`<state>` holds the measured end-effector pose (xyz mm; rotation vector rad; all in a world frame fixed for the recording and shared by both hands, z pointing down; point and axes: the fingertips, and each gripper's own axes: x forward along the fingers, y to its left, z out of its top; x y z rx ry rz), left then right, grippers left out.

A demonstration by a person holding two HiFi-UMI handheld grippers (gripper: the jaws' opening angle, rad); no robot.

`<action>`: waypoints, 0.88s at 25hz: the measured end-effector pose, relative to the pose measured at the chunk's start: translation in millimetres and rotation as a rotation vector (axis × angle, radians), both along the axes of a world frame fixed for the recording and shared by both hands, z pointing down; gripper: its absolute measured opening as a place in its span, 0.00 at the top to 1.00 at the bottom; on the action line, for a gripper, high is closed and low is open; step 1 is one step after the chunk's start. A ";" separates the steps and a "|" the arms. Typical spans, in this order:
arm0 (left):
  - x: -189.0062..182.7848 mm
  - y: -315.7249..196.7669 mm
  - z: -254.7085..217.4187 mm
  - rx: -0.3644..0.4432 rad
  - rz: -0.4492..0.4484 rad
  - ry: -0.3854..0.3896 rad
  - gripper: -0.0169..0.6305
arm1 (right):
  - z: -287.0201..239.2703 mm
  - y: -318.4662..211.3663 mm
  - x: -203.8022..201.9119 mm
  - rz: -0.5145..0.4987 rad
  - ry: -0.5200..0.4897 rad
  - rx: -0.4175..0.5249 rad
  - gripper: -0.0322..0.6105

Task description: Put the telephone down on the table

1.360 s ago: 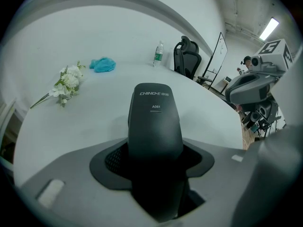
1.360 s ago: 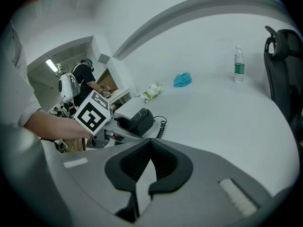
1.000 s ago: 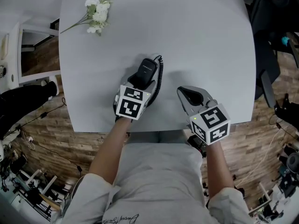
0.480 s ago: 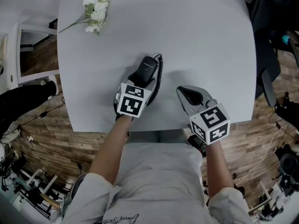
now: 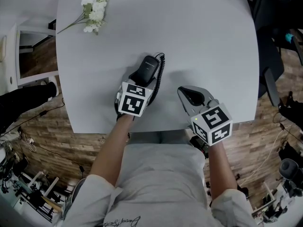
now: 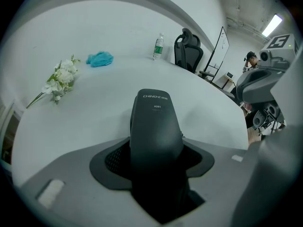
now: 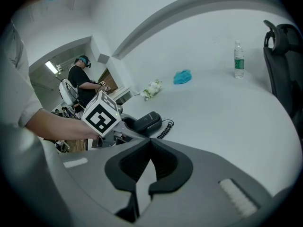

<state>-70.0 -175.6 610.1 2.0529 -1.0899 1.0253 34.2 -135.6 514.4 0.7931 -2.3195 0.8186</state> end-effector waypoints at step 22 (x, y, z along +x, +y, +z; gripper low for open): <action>-2.0 -2.2 3.8 0.019 0.035 -0.080 0.50 | 3.3 -1.0 -2.4 -0.009 -0.001 -0.006 0.94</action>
